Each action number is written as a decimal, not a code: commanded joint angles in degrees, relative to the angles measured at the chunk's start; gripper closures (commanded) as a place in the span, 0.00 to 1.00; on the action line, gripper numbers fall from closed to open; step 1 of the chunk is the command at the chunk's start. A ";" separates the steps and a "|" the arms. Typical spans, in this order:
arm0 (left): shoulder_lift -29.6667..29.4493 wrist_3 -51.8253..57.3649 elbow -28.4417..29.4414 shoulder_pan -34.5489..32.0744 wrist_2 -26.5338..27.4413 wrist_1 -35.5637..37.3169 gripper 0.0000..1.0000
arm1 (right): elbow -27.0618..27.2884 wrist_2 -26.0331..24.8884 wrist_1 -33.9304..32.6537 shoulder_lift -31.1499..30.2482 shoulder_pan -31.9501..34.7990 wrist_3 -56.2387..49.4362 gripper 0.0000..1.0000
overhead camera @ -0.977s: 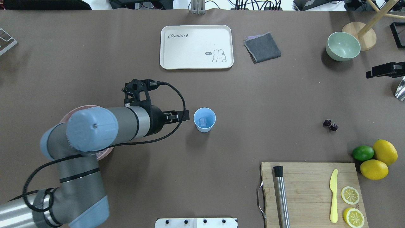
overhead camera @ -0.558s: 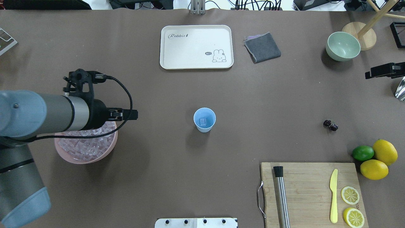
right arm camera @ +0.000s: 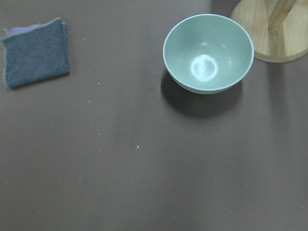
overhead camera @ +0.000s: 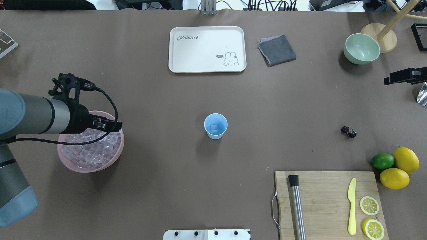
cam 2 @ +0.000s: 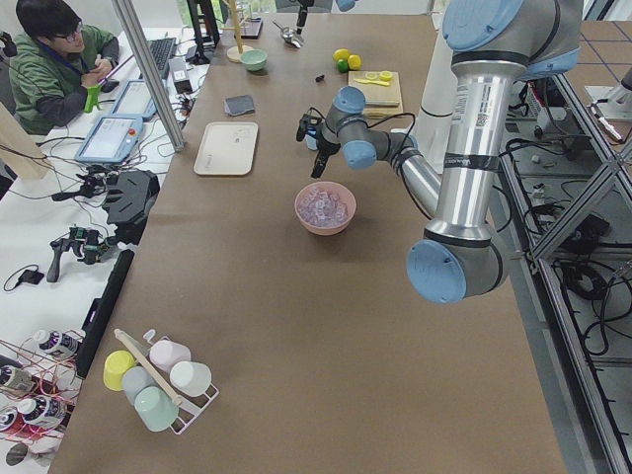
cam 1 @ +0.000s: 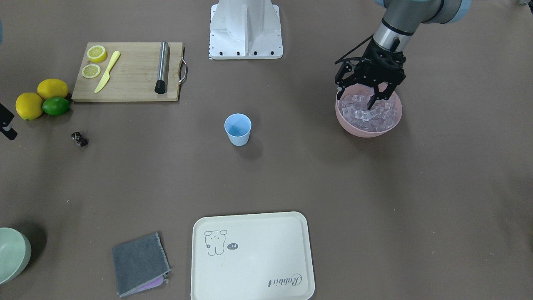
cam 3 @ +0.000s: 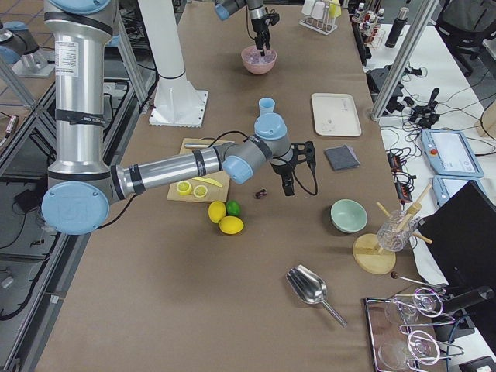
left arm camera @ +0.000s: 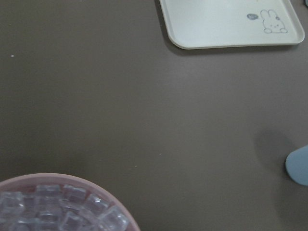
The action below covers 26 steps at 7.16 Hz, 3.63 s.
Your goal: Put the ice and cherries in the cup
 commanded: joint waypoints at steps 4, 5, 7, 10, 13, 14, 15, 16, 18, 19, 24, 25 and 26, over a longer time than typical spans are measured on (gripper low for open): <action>0.89 1.38 4.62 0.03 -3.84 -7.42 0.30 | 0.01 0.00 0.09 0.08 -0.14 0.09 0.00; 0.98 1.55 4.71 0.11 -3.93 -7.60 0.30 | -0.07 -0.08 0.09 0.08 -0.06 0.00 0.00; 5.18 6.11 5.06 0.11 -3.94 -11.09 0.32 | -0.08 -0.17 0.00 0.08 -0.14 0.00 0.00; 4.23 5.43 5.77 0.64 -3.85 -11.55 0.32 | -0.16 -0.26 0.00 0.17 -0.14 0.00 0.00; 2.56 5.07 6.38 1.96 -3.50 -11.55 0.33 | -0.34 -0.26 0.00 0.26 -0.23 0.09 0.00; 1.78 5.07 7.51 1.96 -3.41 -11.64 0.33 | -0.69 -0.26 0.00 0.35 -0.32 0.00 0.00; 1.94 5.33 7.61 1.96 -3.41 -11.64 0.34 | -0.78 -0.35 0.00 0.43 -0.41 0.09 0.00; 1.95 5.33 7.70 1.96 -3.41 -11.64 0.35 | -0.78 -0.35 0.00 0.43 -0.41 0.09 0.00; 1.95 5.33 7.70 1.96 -3.41 -11.64 0.39 | -0.78 -0.26 0.00 0.43 -0.41 0.09 0.00; 1.95 5.33 7.61 1.96 -3.49 -11.64 0.46 | -0.69 -0.26 0.00 0.43 -0.41 0.09 0.00; 2.03 5.42 7.35 1.34 -3.67 -11.73 0.68 | -0.69 -0.26 0.00 0.43 -0.41 0.09 0.00; 2.12 5.33 7.26 1.34 -3.76 -11.73 0.79 | -0.69 -0.35 0.00 0.43 -0.41 0.09 0.00; 2.12 5.33 7.00 1.26 -3.76 -11.73 0.90 | -0.69 -0.26 0.09 0.43 -0.41 0.09 0.00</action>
